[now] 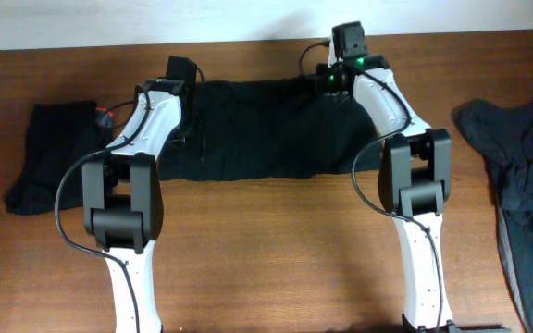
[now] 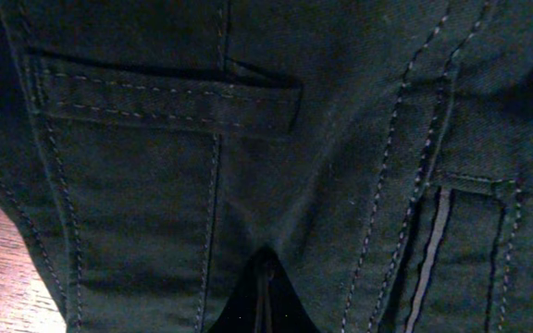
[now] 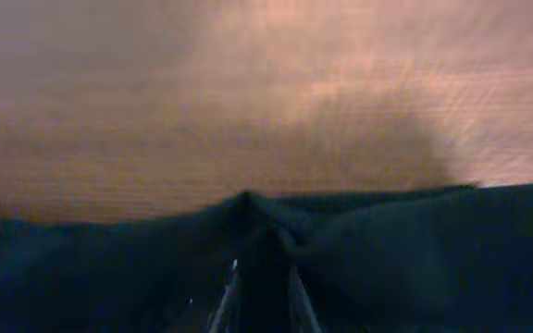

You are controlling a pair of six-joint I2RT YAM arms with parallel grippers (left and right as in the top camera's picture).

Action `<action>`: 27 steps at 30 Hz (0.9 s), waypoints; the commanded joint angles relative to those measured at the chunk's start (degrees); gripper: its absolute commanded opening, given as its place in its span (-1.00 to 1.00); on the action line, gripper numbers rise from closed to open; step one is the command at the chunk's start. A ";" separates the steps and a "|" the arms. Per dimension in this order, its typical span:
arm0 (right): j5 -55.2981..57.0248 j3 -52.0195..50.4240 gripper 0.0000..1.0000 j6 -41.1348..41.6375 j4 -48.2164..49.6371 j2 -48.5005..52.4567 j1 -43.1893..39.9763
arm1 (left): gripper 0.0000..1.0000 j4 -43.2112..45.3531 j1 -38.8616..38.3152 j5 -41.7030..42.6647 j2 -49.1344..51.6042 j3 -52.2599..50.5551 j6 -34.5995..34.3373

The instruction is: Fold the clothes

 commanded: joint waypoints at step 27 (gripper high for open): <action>-3.72 19.47 -0.89 -0.17 -58.58 -19.08 -0.37 | -0.99 -6.21 -0.72 25.16 -16.35 4.48 0.70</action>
